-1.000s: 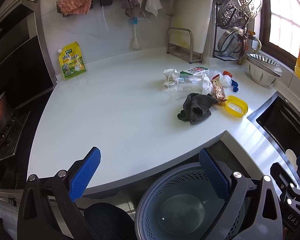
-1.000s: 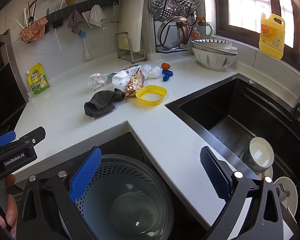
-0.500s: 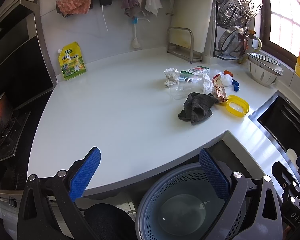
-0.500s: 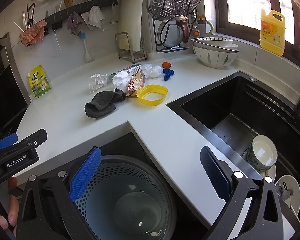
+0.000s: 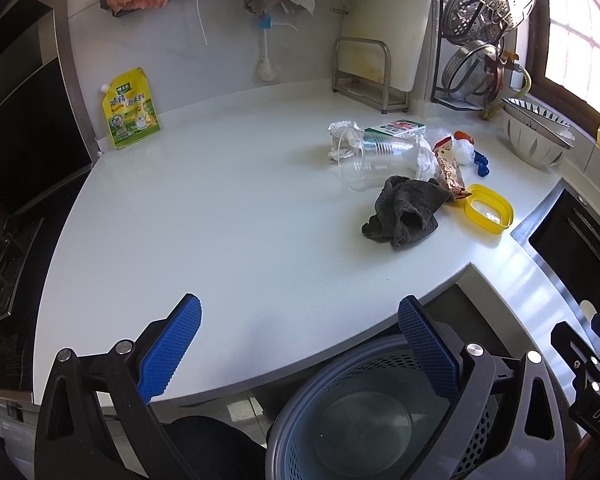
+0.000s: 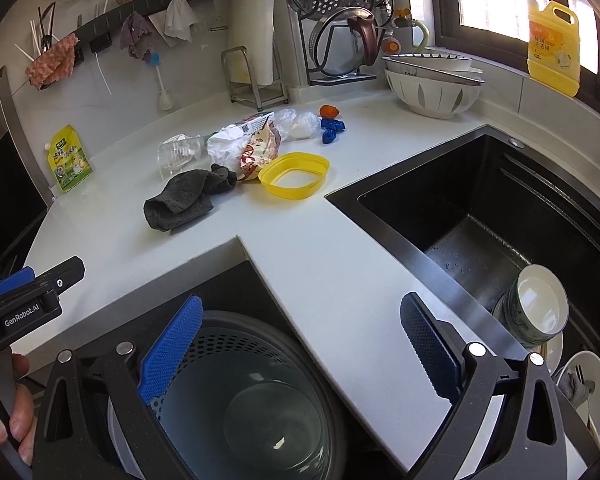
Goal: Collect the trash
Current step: 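Grasp the dark grey cloth with the left gripper while the right grasps the yellow lid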
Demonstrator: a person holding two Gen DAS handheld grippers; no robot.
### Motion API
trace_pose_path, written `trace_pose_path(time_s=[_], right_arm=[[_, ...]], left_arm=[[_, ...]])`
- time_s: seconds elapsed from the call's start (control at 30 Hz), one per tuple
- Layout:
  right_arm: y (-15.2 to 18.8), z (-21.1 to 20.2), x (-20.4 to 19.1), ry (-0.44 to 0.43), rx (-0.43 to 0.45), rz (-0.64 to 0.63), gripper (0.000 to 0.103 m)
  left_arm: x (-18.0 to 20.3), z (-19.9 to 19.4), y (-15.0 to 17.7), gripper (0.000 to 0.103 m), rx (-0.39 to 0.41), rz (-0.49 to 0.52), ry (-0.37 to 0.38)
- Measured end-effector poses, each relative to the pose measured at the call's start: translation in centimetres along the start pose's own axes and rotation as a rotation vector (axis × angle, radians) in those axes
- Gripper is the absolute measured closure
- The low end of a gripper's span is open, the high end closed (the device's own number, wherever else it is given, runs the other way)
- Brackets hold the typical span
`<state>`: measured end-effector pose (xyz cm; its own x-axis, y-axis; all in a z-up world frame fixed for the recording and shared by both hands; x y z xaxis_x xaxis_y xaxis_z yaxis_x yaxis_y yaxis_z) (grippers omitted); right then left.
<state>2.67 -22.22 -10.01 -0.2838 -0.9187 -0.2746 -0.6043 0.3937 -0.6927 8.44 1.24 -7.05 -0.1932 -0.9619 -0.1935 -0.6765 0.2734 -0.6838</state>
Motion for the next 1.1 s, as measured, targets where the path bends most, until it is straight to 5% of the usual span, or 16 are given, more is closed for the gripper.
trace_pose_path(time_s=[0.43,1.1], right_arm=[[-7.1,6.7,-1.1,-0.023,-0.075,-0.079,0.008],[-9.7,15.2,-2.3,-0.095,-0.233,-0.168,0.008]], left_arm=[[1.7,5.3,-4.0,0.006,-0.035,-0.013,0.041],[3.5,8.5,-5.2,0.006,-0.068,-0.027,0.054]])
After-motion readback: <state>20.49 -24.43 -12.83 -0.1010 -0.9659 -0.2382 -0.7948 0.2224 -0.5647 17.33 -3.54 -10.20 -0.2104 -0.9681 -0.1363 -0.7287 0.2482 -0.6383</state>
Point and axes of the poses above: each gripper's, at about its wrist camera, not at the fingertips, and z roughly the way its jaws point, x to its right, y to its underside, the point moved 7 cm from there along z, roughly the way its jaws point, and after that the axes turned 12 degrees about z, right-handed, at the moved point
